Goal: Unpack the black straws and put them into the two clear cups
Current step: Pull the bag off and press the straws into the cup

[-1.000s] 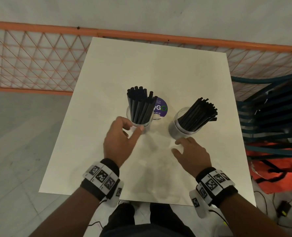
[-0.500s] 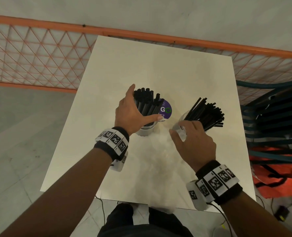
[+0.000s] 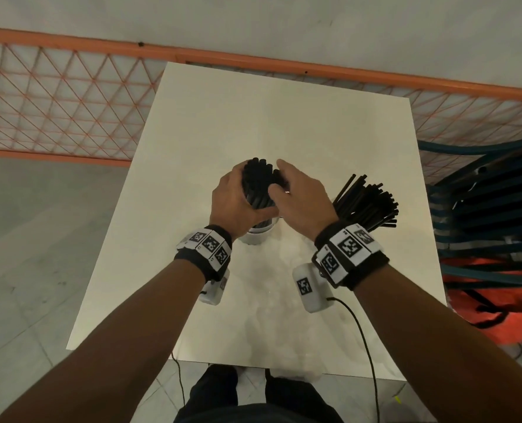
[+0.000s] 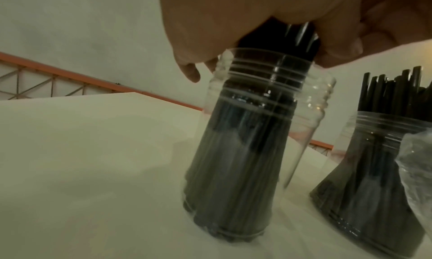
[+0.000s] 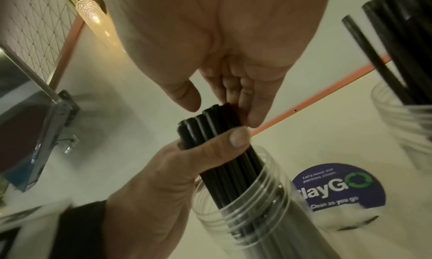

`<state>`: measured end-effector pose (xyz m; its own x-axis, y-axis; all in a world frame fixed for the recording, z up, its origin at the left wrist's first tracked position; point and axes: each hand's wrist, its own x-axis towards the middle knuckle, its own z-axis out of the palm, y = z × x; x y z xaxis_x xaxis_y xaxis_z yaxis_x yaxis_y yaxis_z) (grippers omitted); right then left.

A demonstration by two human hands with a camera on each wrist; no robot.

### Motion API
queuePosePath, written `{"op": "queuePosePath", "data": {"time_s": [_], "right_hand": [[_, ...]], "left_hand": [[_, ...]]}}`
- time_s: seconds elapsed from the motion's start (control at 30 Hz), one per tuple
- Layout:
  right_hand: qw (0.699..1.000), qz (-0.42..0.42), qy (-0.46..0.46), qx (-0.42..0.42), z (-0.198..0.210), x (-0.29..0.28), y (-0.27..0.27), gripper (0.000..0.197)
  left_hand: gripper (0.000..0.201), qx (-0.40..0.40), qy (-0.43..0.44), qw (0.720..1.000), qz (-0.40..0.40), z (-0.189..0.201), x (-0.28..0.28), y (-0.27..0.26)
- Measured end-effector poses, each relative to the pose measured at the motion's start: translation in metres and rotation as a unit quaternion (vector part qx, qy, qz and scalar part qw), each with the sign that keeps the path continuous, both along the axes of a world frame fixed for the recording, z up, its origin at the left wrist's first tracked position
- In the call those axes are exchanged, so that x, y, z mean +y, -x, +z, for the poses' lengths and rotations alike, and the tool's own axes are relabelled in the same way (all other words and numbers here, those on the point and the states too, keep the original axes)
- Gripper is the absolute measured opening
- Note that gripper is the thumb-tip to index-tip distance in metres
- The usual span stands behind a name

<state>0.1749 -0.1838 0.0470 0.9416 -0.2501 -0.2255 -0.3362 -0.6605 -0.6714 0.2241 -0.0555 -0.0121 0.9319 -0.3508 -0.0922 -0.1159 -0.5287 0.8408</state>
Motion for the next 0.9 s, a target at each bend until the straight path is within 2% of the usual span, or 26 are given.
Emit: {"op": "queuePosePath", "data": {"time_s": [0.2, 0.3, 0.37, 0.53, 0.67, 0.8, 0.9], "right_hand": [[0.997, -0.026, -0.063, -0.047, -0.006, 0.005, -0.004, 0.042], [0.986, -0.065, -0.151, -0.031, -0.014, 0.004, -0.011, 0.061], [0.980, -0.056, -0.191, -0.019, -0.018, 0.008, -0.015, 0.072], [0.989, 0.028, -0.140, -0.031, -0.019, 0.019, -0.026, 0.078], [0.992, 0.102, -0.076, -0.017, -0.019, 0.021, -0.036, 0.079], [0.993, 0.117, 0.001, -0.036, -0.020, 0.021, -0.038, 0.075], [0.991, 0.119, 0.042, -0.050, -0.020, 0.020, -0.036, 0.080]], "left_hand": [[0.090, -0.016, 0.008, 1.000, 0.014, -0.002, -0.004, -0.003], [0.078, -0.014, 0.020, 0.999, 0.026, -0.006, -0.004, -0.005], [0.074, -0.016, 0.015, 1.000, 0.021, -0.008, -0.005, -0.006], [0.067, 0.006, 0.012, 0.998, 0.056, -0.009, -0.004, -0.008], [0.045, 0.046, 0.031, 0.992, 0.117, -0.009, -0.002, -0.009], [0.039, 0.045, 0.027, 0.992, 0.113, -0.012, 0.000, -0.012], [0.043, 0.044, 0.024, 0.995, 0.089, -0.020, 0.000, -0.014]]}}
